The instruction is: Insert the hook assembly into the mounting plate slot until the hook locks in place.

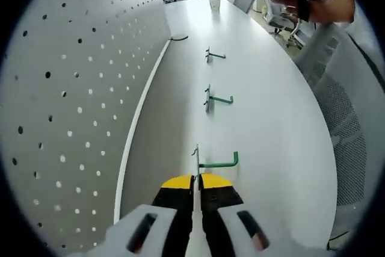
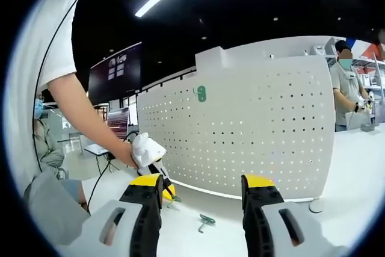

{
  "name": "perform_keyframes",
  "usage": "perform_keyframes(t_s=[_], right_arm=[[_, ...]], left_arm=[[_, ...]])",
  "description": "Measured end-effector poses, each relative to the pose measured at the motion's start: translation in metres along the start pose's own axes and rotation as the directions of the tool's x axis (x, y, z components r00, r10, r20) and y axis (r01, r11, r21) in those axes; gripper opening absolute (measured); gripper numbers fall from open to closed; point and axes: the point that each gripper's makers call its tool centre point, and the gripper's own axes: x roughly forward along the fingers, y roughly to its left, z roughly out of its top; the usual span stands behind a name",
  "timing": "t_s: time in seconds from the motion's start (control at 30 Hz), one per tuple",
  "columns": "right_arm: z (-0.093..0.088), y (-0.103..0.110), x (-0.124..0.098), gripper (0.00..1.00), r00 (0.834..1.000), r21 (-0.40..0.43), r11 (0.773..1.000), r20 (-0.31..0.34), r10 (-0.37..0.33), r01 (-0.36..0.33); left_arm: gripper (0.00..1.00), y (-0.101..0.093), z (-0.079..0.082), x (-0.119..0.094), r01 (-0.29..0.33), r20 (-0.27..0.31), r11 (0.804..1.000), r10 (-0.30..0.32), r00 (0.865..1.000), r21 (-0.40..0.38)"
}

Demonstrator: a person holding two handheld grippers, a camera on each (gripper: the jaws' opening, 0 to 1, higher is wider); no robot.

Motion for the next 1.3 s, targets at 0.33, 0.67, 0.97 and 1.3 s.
perform_keyframes(t_s=[0.33,0.67,0.97,1.3], right_arm=[[-0.002,0.003,0.001,0.5,1.0,0.008,1.0,-0.007,0.015,-0.015],[0.001,0.003,0.001,0.5,1.0,0.036,0.999,0.009,0.018,-0.019],[0.003,0.003,0.0,0.5,1.0,0.04,0.999,0.019,0.021,-0.022],[0.004,0.003,0.0,0.5,1.0,0.047,0.999,0.023,0.019,-0.02]], left_arm=[[0.03,0.001,0.022,-0.011,-0.051,0.119,0.995,0.06,0.991,-0.081],[0.03,0.009,0.045,-0.027,-0.105,0.218,0.981,0.14,0.966,-0.163],[0.03,0.012,0.062,-0.041,-0.143,0.294,0.961,0.211,0.932,-0.235],[0.03,0.007,0.071,-0.056,-0.17,0.35,0.938,0.274,0.896,-0.301]])
